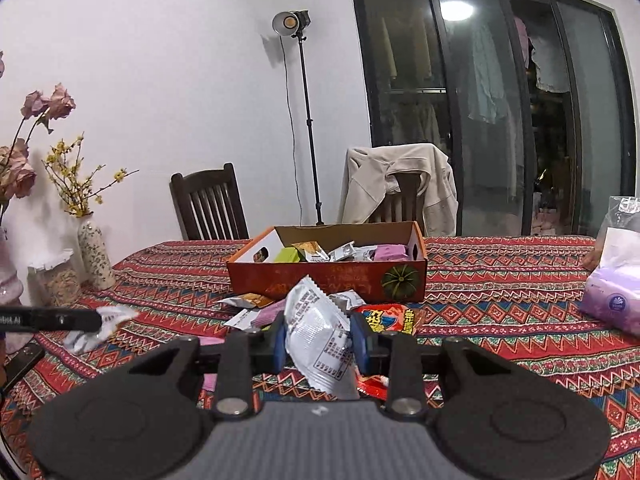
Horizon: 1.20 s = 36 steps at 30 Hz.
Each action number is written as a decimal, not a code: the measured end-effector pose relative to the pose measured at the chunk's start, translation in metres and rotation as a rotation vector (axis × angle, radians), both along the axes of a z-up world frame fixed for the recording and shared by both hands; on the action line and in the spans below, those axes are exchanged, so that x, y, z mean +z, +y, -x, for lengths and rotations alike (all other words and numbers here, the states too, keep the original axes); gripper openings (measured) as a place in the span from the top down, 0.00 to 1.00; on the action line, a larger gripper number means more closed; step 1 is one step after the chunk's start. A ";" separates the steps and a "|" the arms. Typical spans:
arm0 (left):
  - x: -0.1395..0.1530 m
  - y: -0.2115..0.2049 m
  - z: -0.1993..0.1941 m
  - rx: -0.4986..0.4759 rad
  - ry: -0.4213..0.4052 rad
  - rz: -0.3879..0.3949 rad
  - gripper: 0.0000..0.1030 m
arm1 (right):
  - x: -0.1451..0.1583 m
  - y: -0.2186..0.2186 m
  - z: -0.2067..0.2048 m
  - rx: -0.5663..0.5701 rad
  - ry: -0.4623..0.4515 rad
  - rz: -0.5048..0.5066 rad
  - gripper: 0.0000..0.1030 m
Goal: Organize snacks
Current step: 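Carry both white packets into the cardboard box and open both tools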
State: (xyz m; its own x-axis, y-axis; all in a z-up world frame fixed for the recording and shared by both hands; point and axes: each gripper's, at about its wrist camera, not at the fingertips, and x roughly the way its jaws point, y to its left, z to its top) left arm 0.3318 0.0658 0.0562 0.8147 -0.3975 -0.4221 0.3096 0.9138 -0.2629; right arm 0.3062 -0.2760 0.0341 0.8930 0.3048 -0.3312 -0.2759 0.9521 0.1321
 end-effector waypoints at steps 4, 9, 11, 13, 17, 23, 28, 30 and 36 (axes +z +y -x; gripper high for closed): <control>0.015 -0.008 -0.033 -0.014 -0.002 0.004 0.61 | 0.003 -0.001 -0.024 0.026 -0.003 -0.003 0.70; 0.032 -0.023 -0.109 -0.020 -0.019 -0.014 0.61 | 0.020 -0.007 -0.077 0.063 -0.033 -0.017 0.70; 0.037 -0.033 -0.154 -0.021 -0.005 -0.015 0.61 | 0.031 -0.008 -0.109 0.069 -0.051 -0.006 0.70; 0.036 -0.044 -0.201 -0.013 0.023 -0.011 0.61 | 0.039 -0.008 -0.147 0.056 -0.055 0.015 0.70; 0.015 -0.070 -0.286 0.025 0.095 -0.076 0.61 | 0.042 -0.003 -0.228 0.056 -0.001 0.015 0.70; -0.034 -0.096 -0.374 0.071 0.205 -0.146 0.61 | 0.011 0.035 -0.336 0.084 0.121 0.097 0.70; -0.064 -0.114 -0.416 0.100 0.245 -0.239 0.59 | -0.017 0.058 -0.392 0.075 0.183 0.181 0.70; -0.072 -0.113 -0.422 0.119 0.274 -0.245 0.38 | -0.026 0.061 -0.411 0.030 0.196 0.244 0.69; -0.054 -0.098 -0.403 0.152 0.216 -0.196 0.17 | -0.058 0.070 -0.431 0.043 0.266 0.324 0.54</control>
State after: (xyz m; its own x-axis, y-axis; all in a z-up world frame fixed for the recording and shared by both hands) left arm 0.7348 -0.0326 0.0022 0.7416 -0.1720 -0.6484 0.1219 0.9850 -0.1219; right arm 0.7368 -0.2057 -0.0237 0.7522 0.1826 -0.6331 -0.3133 0.9444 -0.0998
